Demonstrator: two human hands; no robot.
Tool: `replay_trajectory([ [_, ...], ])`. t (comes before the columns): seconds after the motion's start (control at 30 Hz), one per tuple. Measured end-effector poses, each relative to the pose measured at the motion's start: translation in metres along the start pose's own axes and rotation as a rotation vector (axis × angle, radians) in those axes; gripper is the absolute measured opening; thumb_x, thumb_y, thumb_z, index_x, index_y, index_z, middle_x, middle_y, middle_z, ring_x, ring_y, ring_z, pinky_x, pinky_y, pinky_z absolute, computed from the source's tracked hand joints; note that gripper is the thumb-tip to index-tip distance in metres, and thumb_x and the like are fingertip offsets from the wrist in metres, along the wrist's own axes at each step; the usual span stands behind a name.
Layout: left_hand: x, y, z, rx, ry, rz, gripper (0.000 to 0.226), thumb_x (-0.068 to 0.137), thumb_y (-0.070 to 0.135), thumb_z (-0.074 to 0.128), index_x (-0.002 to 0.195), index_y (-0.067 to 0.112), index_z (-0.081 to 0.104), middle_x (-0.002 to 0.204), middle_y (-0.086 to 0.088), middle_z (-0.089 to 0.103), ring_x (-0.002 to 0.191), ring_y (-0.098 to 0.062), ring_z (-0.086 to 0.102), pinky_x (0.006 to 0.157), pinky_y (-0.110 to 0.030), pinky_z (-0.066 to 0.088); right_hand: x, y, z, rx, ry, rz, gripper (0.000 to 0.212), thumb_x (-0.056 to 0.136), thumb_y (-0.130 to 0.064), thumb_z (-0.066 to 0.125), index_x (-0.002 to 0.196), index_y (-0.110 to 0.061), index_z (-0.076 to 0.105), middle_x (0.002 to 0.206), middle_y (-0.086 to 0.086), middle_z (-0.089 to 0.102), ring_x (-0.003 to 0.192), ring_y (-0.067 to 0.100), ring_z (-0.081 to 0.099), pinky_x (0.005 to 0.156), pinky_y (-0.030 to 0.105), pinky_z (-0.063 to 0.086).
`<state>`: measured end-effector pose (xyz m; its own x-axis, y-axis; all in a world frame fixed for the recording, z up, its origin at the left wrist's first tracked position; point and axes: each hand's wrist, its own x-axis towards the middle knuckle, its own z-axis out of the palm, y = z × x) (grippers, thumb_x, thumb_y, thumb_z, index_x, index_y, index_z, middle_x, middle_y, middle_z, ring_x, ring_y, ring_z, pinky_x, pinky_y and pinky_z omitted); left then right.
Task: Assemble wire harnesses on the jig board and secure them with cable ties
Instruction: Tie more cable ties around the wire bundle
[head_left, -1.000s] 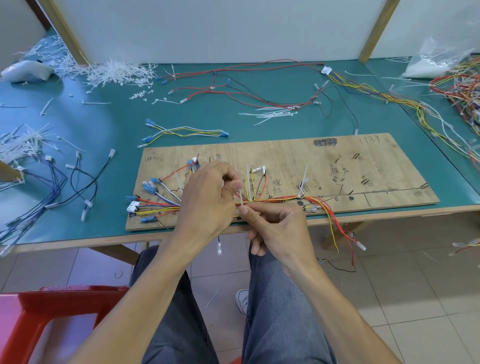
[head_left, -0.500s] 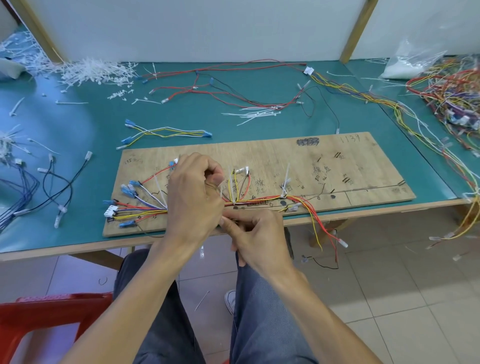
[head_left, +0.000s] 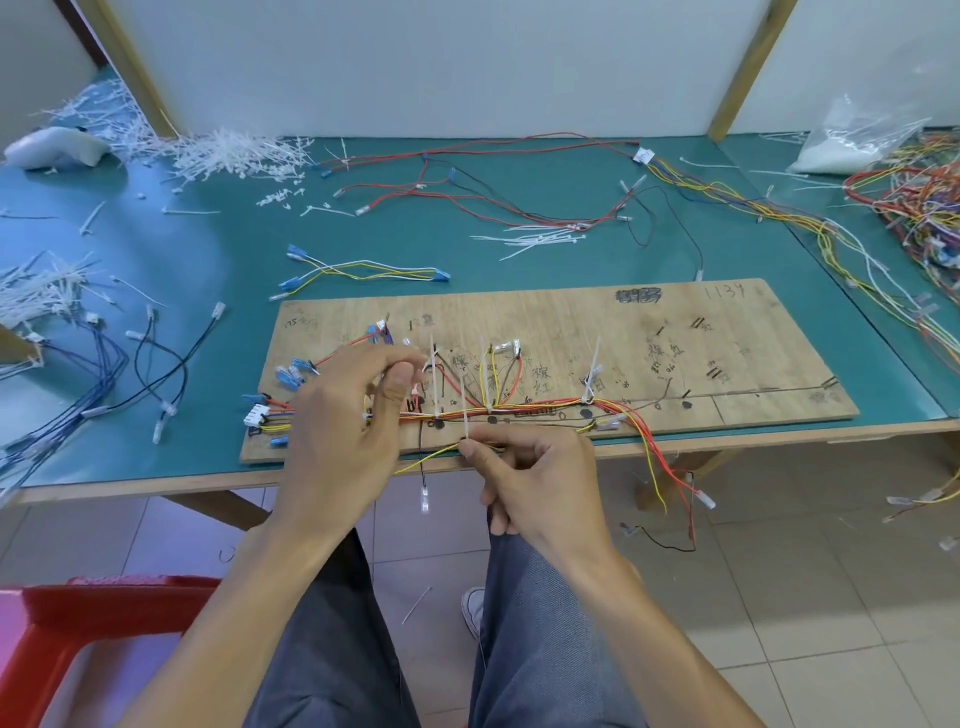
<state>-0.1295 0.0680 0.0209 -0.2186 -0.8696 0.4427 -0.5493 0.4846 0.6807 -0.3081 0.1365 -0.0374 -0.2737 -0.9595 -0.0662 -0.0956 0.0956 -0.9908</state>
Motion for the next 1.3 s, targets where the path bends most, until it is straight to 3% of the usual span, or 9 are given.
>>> replay_trajectory([
  [0.1, -0.007, -0.016, -0.005, 0.16, 0.021, 0.033, 0.012, 0.101, 0.027, 0.065, 0.108, 0.022, 0.073, 0.108, 0.012, 0.069, 0.109, -0.013, 0.06, 0.093, -0.033, 0.047, -0.006, -0.012, -0.014, -0.033, 0.0, -0.069, 0.021, 0.09, -0.043, 0.082, 0.11, -0.038, 0.08, 0.058, 0.005, 0.07, 0.038, 0.018, 0.061, 0.047, 0.019, 0.047],
  [0.2, -0.011, -0.03, 0.002, 0.365, -0.149, 0.025, 0.015, 0.093, 0.025, 0.075, 0.108, 0.023, 0.074, 0.11, 0.007, 0.071, 0.111, -0.02, 0.059, 0.094, -0.046, 0.048, 0.003, -0.026, -0.047, -0.211, 0.215, -0.223, 0.015, 0.09, -0.047, 0.079, 0.105, -0.042, 0.08, 0.068, -0.008, 0.074, 0.051, 0.002, 0.06, 0.058, 0.016, 0.049],
  [0.27, -0.012, -0.034, 0.007, 0.401, -0.177, 0.03, 0.017, 0.093, 0.029, 0.075, 0.108, 0.023, 0.073, 0.109, 0.007, 0.069, 0.11, -0.019, 0.057, 0.093, -0.046, 0.049, 0.018, -0.033, -0.075, -0.36, 0.347, -0.271, 0.012, 0.091, -0.042, 0.081, 0.102, -0.036, 0.083, 0.073, -0.014, 0.073, 0.061, 0.003, 0.062, 0.066, 0.017, 0.05],
  [0.37, -0.01, -0.035, 0.011, 0.382, -0.14, 0.015, 0.013, 0.095, 0.035, 0.071, 0.104, 0.026, 0.072, 0.104, 0.009, 0.067, 0.106, -0.017, 0.055, 0.089, -0.044, 0.049, 0.038, -0.037, -0.102, -0.538, 0.227, -0.193, 0.01, 0.09, -0.029, 0.083, 0.099, -0.032, 0.081, 0.082, -0.016, 0.073, 0.074, 0.006, 0.065, 0.073, 0.021, 0.053],
  [0.5, -0.009, -0.036, 0.016, 0.381, -0.092, -0.014, 0.009, 0.098, 0.033, 0.066, 0.099, 0.025, 0.071, 0.101, 0.011, 0.067, 0.104, -0.017, 0.055, 0.085, -0.045, 0.049, 0.048, -0.037, -0.113, -0.579, 0.073, -0.186, 0.017, 0.086, -0.017, 0.087, 0.096, -0.027, 0.077, 0.082, -0.012, 0.076, 0.077, 0.001, 0.069, 0.071, 0.013, 0.053],
  [0.73, -0.014, -0.036, 0.023, 0.4, 0.001, 0.011, 0.011, 0.098, 0.034, 0.066, 0.094, 0.025, 0.07, 0.096, 0.011, 0.066, 0.1, -0.015, 0.054, 0.081, -0.038, 0.04, 0.044, -0.026, -0.111, -0.663, 0.088, -0.33, 0.015, 0.084, -0.014, 0.088, 0.083, -0.026, 0.08, 0.083, -0.016, 0.074, 0.079, 0.007, 0.068, 0.071, 0.012, 0.05],
  [0.83, -0.017, -0.034, 0.027, 0.431, 0.029, 0.038, 0.009, 0.099, 0.029, 0.066, 0.094, 0.022, 0.068, 0.096, 0.008, 0.066, 0.099, -0.016, 0.053, 0.081, -0.034, 0.035, 0.044, -0.022, -0.109, -0.83, 0.087, -0.461, 0.01, 0.089, -0.008, 0.082, 0.084, -0.017, 0.082, 0.09, -0.011, 0.073, 0.084, 0.012, 0.065, 0.078, 0.037, 0.056],
  [0.9, -0.018, -0.037, 0.025, 0.441, 0.063, 0.043, 0.007, 0.099, 0.026, 0.066, 0.094, 0.021, 0.066, 0.096, 0.006, 0.066, 0.099, -0.017, 0.055, 0.083, -0.037, 0.037, 0.043, -0.019, -0.101, -0.883, 0.109, -0.537, 0.011, 0.09, -0.004, 0.08, 0.084, -0.013, 0.082, 0.091, -0.006, 0.072, 0.087, 0.021, 0.065, 0.077, 0.045, 0.056],
  [1.3, -0.035, -0.076, -0.016, 0.428, 0.153, -0.001, 0.016, 0.102, 0.035, 0.057, 0.092, 0.025, 0.064, 0.096, 0.013, 0.064, 0.098, -0.014, 0.055, 0.086, -0.036, 0.035, 0.035, -0.021, -0.038, -0.838, 0.143, -0.544, 0.012, 0.089, -0.001, 0.078, 0.085, -0.012, 0.082, 0.089, -0.004, 0.073, 0.084, 0.022, 0.064, 0.073, 0.042, 0.056],
])
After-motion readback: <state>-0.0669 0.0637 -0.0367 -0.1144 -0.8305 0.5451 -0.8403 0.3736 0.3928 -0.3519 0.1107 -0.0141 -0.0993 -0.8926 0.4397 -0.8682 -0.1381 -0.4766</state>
